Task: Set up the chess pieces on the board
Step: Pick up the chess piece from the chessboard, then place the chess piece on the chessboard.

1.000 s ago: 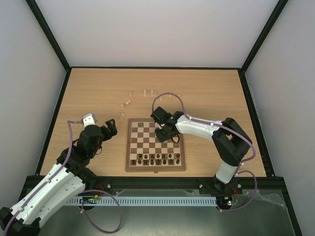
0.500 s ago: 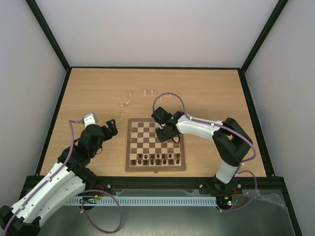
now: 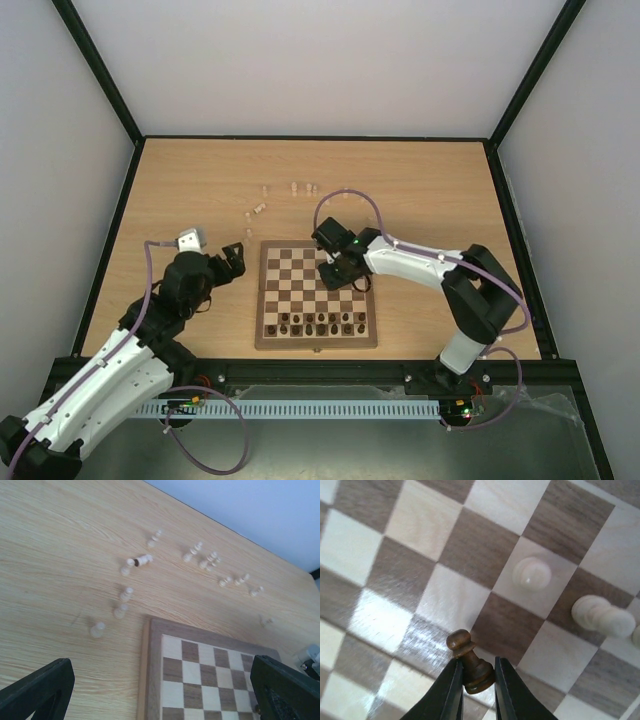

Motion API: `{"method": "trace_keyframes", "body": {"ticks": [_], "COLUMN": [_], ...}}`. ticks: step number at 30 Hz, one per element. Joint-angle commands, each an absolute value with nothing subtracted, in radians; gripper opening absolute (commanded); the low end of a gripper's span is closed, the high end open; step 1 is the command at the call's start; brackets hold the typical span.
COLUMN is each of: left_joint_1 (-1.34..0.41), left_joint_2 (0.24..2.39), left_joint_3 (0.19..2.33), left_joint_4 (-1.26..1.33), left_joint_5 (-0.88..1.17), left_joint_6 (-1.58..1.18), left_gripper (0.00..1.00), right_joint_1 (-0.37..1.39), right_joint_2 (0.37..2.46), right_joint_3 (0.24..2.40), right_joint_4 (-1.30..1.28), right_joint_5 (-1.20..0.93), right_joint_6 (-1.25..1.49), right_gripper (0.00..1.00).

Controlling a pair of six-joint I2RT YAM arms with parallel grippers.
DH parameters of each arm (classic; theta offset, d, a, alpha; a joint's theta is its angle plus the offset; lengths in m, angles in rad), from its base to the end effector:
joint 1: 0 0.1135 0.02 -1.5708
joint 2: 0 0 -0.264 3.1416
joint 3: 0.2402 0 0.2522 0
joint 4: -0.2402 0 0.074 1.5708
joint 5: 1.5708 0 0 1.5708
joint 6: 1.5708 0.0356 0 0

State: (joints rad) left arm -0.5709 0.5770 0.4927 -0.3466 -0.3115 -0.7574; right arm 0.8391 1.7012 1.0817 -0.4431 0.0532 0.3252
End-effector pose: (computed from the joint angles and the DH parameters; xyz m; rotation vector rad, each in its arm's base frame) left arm 0.1287 -0.0697 0.2516 -0.3888 1.9837 -0.5458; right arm 0.2299 0.2531 0.1862 -0.6607 2.5873 0.3219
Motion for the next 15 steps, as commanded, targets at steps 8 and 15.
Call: {"method": "trace_keyframes", "body": {"ticks": [8, 15], "left_joint_1": [-0.565, -0.556], "left_joint_2": [0.666, 0.687], "left_joint_3": [0.457, 0.462], "left_joint_4": [-0.165, -0.113], "left_joint_5": [0.144, 0.448], "left_joint_6": [-0.706, -0.736], "left_gripper": [1.00, 0.99], "right_joint_1": [0.839, 0.870], "right_joint_2": [1.420, 1.306], "right_joint_3": [0.977, 0.932], "right_joint_4": [-0.406, -0.405], "right_joint_5": [-0.130, -0.214], "right_joint_6": [0.353, 0.364], "right_gripper": [0.09, 0.10]}}
